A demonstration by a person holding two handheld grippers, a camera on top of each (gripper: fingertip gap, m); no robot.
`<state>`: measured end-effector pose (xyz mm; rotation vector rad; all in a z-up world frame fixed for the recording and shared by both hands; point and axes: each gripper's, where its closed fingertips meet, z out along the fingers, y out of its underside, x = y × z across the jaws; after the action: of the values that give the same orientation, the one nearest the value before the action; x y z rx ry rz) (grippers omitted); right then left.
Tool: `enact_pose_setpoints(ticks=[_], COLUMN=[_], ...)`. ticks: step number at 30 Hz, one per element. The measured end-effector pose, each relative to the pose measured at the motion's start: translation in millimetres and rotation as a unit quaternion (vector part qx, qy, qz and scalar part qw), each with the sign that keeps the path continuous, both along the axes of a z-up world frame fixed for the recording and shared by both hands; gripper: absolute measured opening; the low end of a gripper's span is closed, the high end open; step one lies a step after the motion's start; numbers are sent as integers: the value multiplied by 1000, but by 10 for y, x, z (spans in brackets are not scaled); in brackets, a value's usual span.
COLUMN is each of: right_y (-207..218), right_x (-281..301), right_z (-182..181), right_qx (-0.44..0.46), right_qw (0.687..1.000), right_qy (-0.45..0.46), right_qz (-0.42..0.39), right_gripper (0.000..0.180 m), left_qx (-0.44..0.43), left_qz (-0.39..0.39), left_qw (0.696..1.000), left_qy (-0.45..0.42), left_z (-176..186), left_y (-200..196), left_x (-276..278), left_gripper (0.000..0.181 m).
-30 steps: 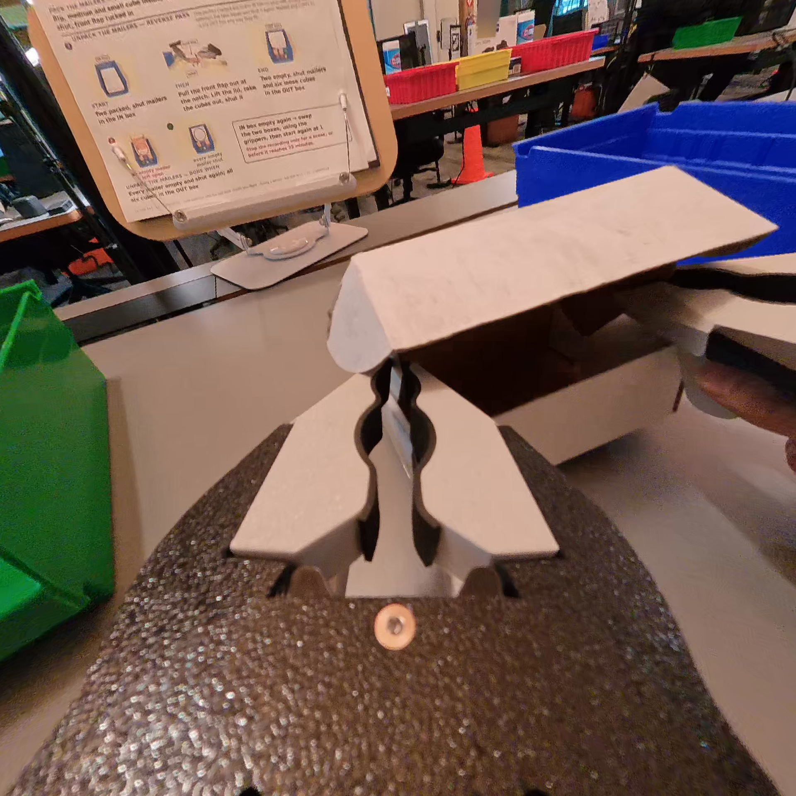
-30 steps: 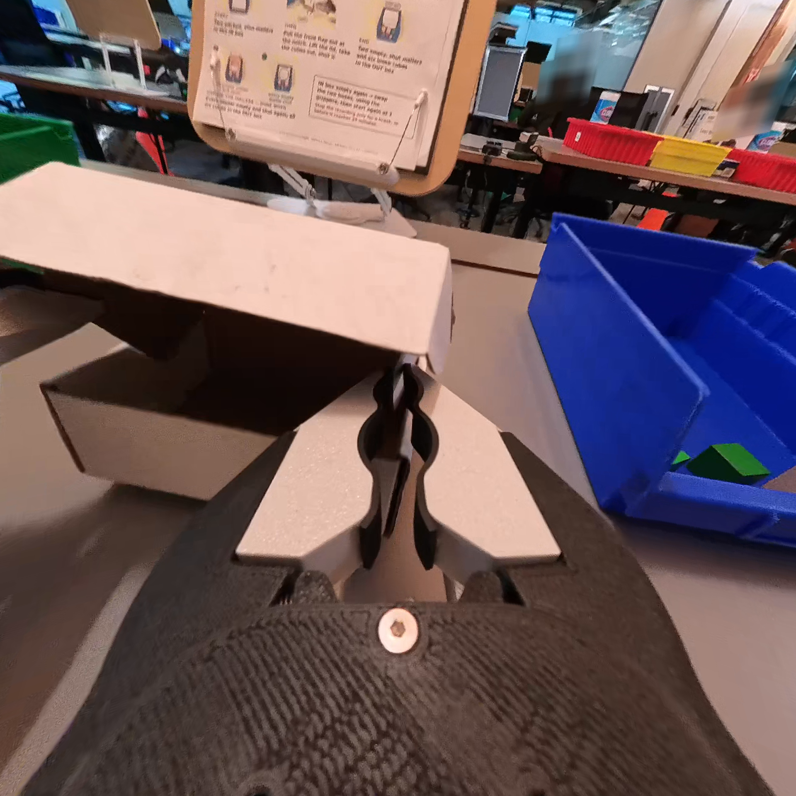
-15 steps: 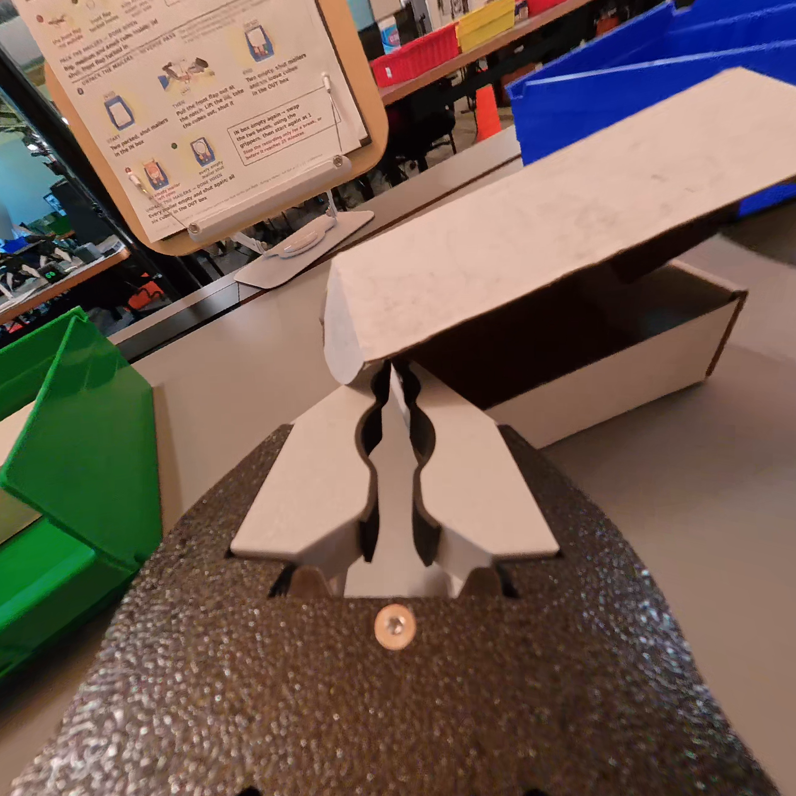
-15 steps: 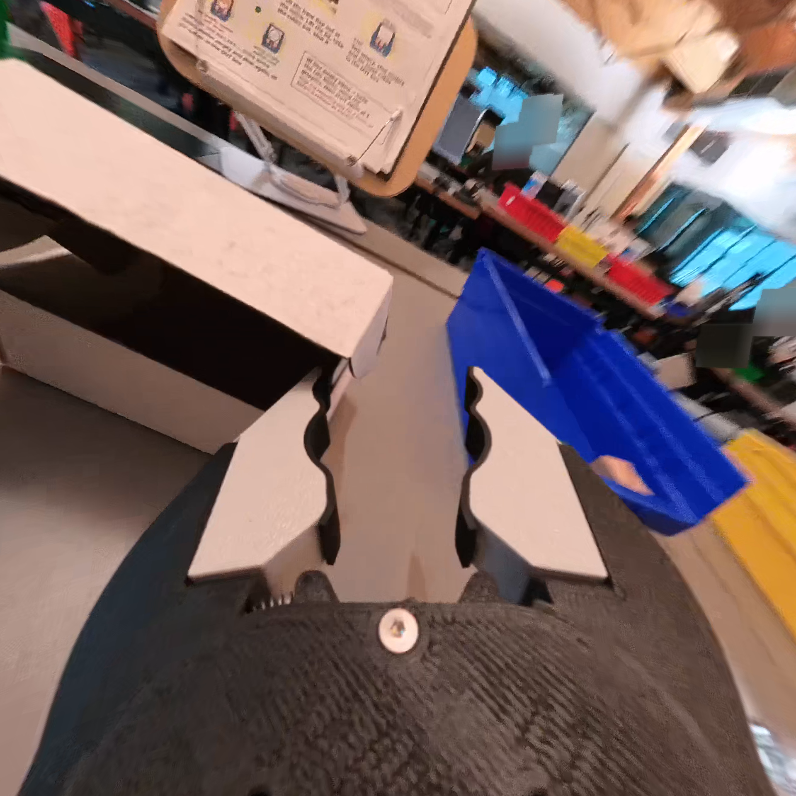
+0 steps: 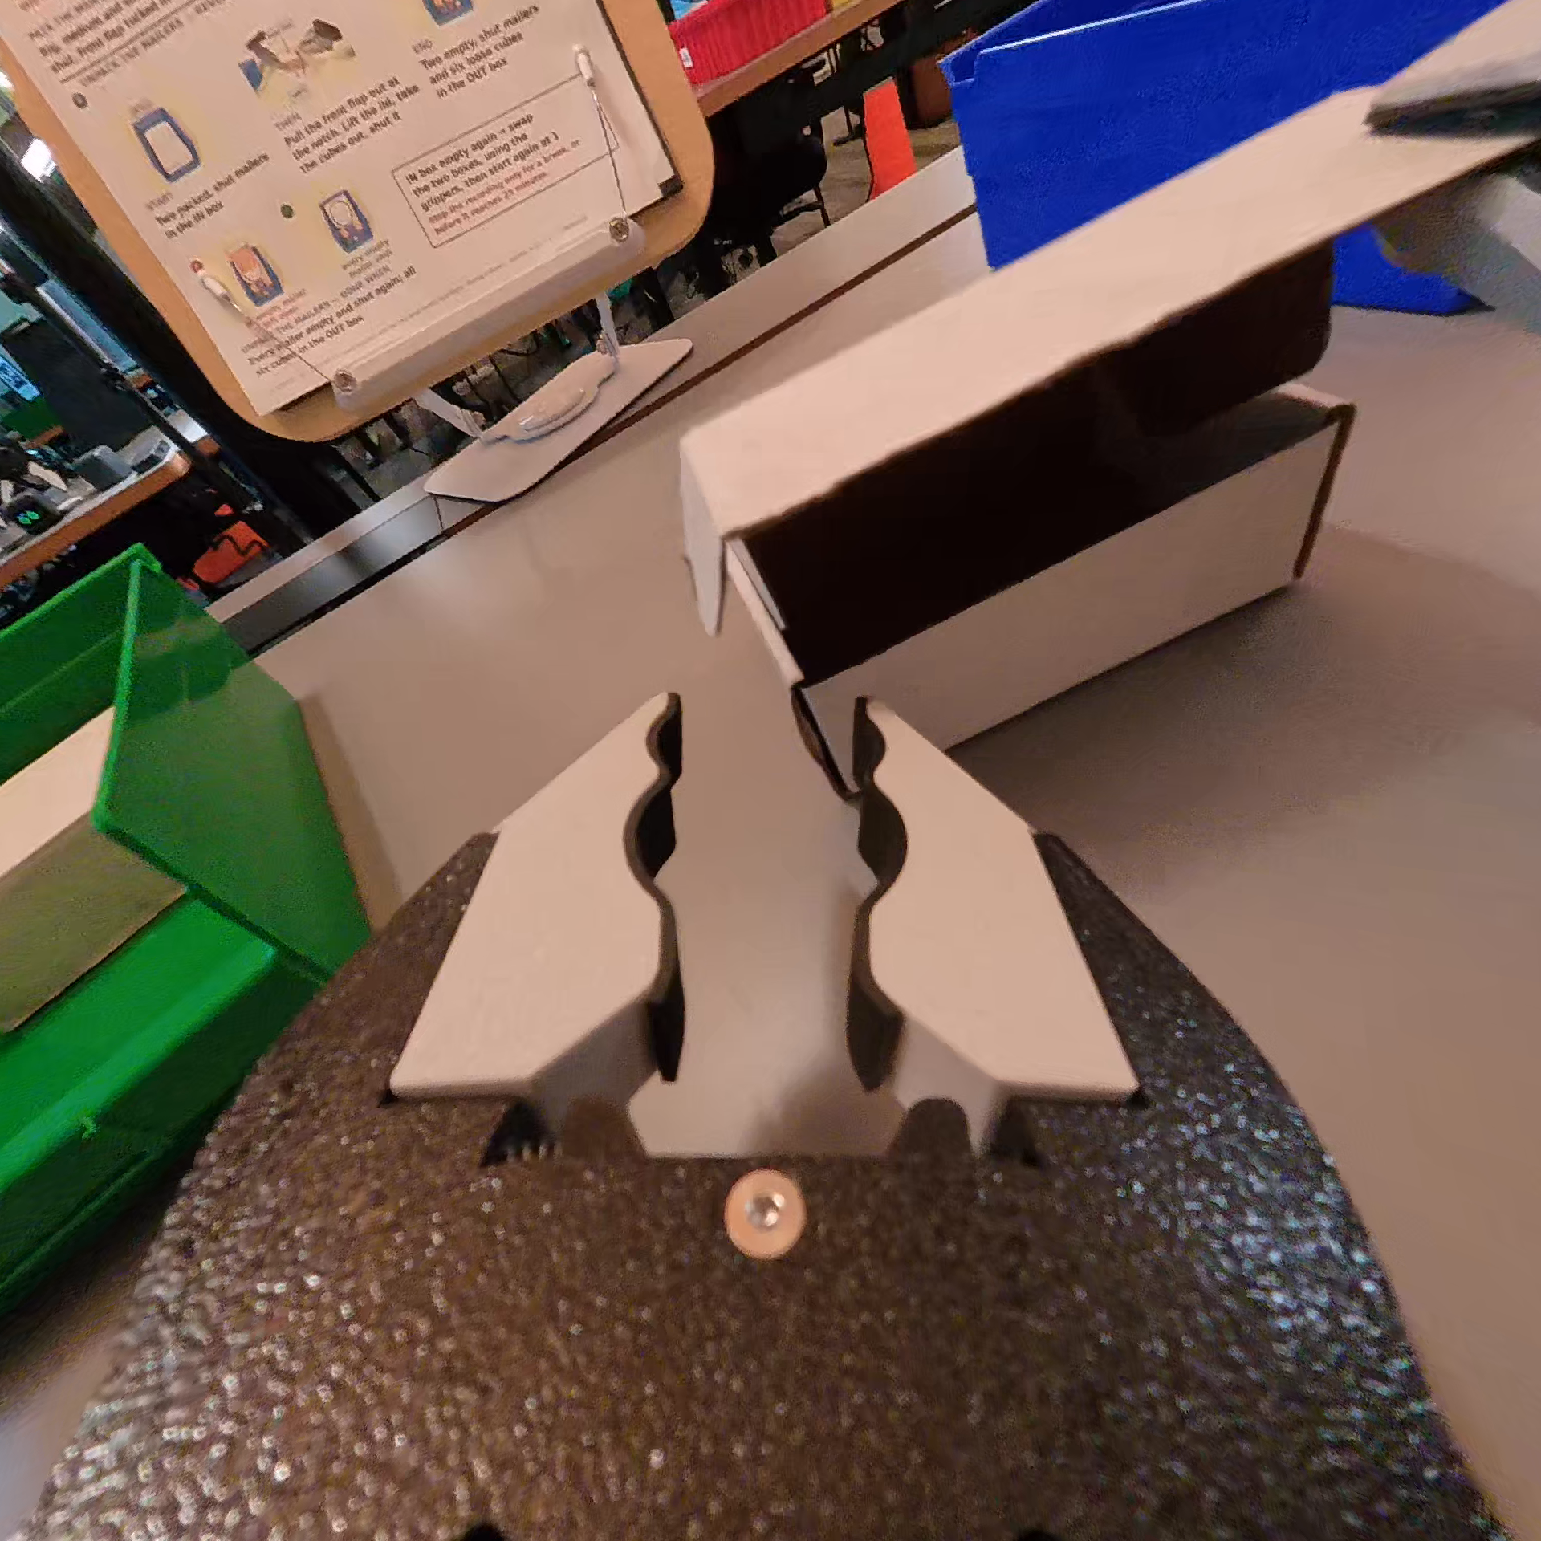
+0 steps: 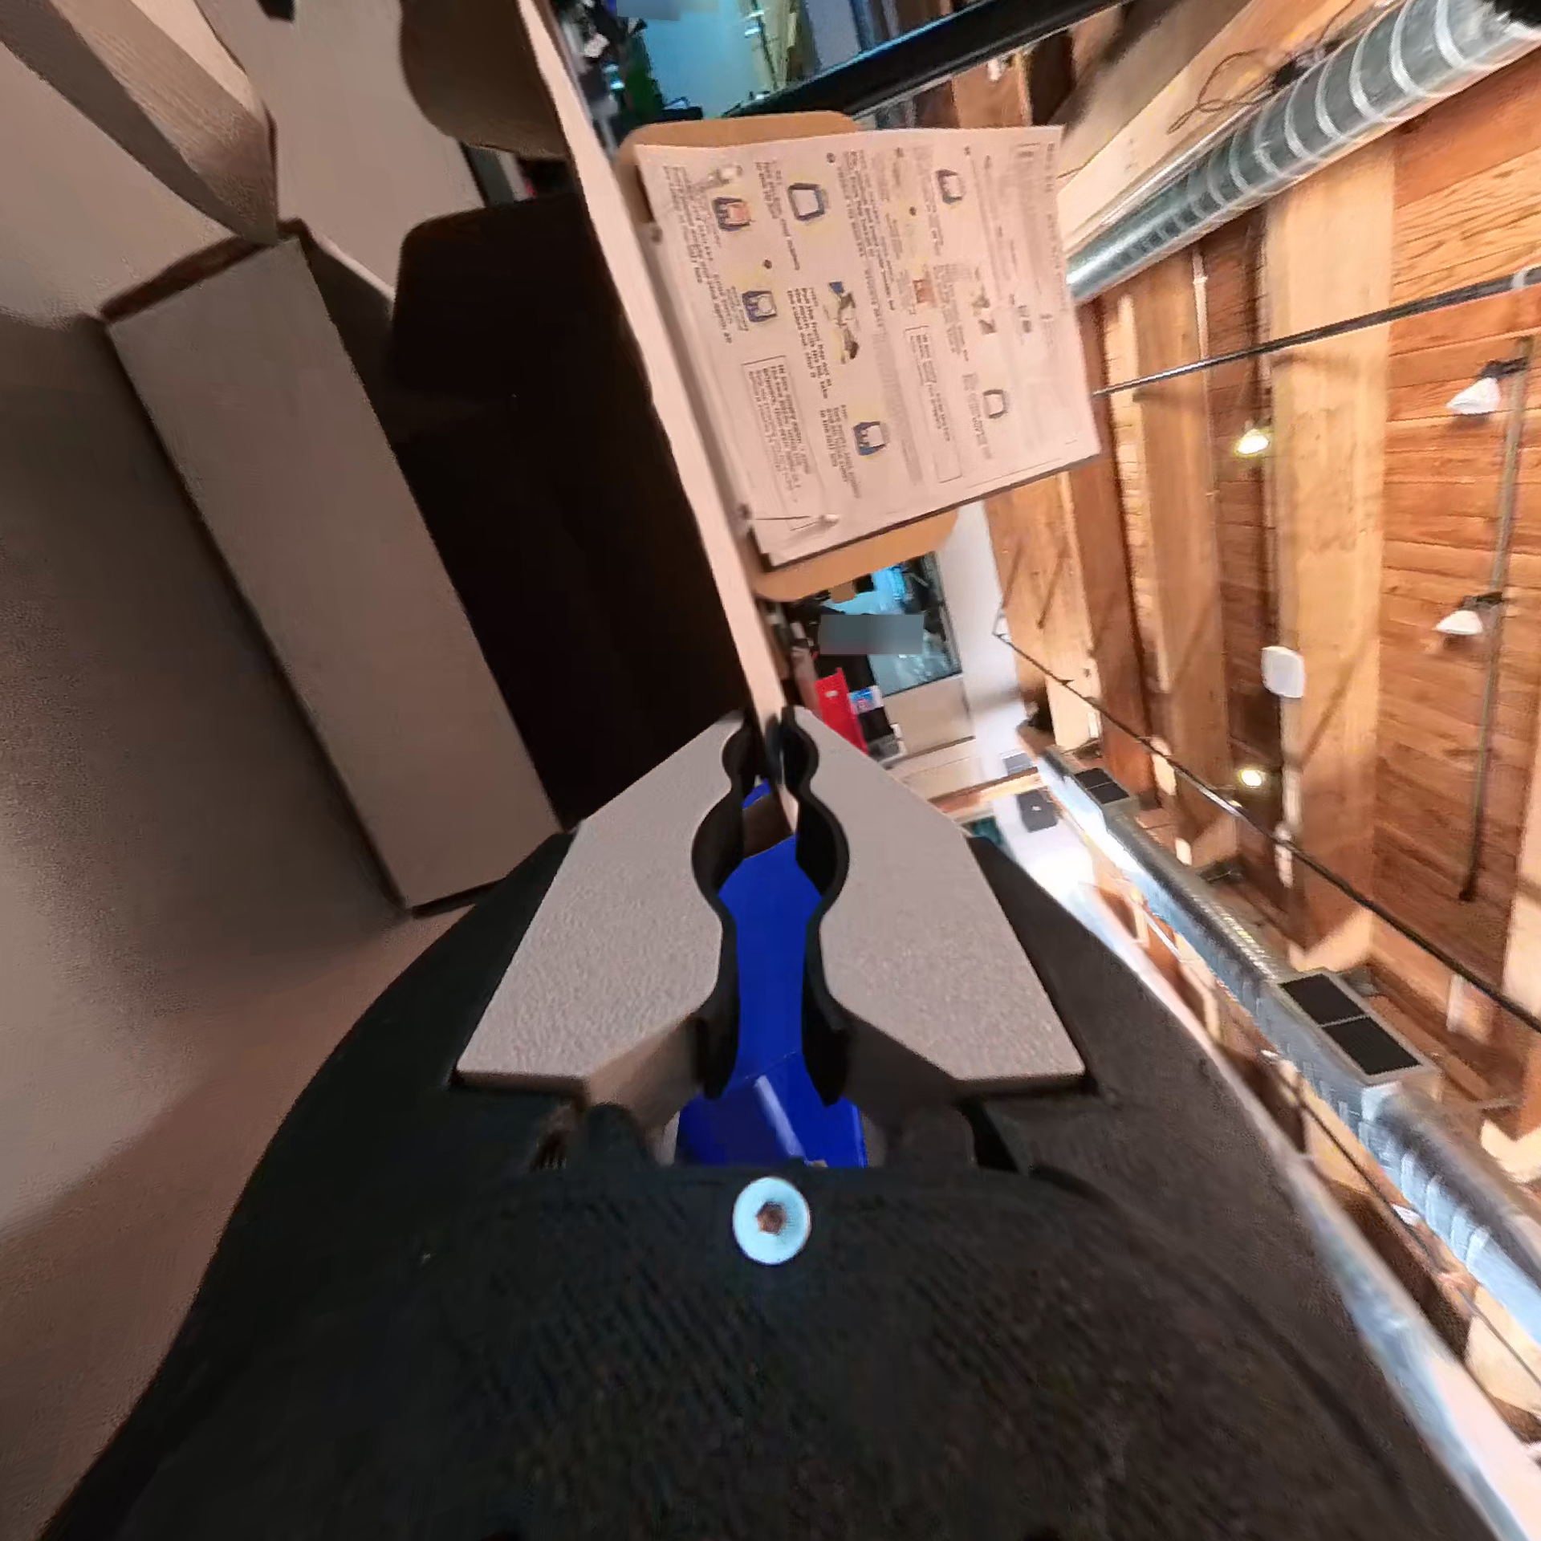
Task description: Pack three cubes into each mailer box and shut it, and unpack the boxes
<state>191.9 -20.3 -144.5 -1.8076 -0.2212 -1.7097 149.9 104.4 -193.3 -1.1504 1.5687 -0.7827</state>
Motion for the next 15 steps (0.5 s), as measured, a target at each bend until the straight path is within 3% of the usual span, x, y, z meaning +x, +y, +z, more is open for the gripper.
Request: enact_pose_setpoints(ticks=[7,15], right_y=[-11,-11], right_x=[-18,-2], right_z=[-228,-379], right_qx=[-21,-18], right_qw=[994,989], right_qy=[101,139], right_qz=[33,48], right_gripper=[3,3], left_qx=[15,25], left_qz=[-9,-21], left_qw=[1000,999], left_qy=[-6,6], left_z=[-2,-34], left_y=[-62,-103], left_x=[26,26], left_gripper=[42,35])
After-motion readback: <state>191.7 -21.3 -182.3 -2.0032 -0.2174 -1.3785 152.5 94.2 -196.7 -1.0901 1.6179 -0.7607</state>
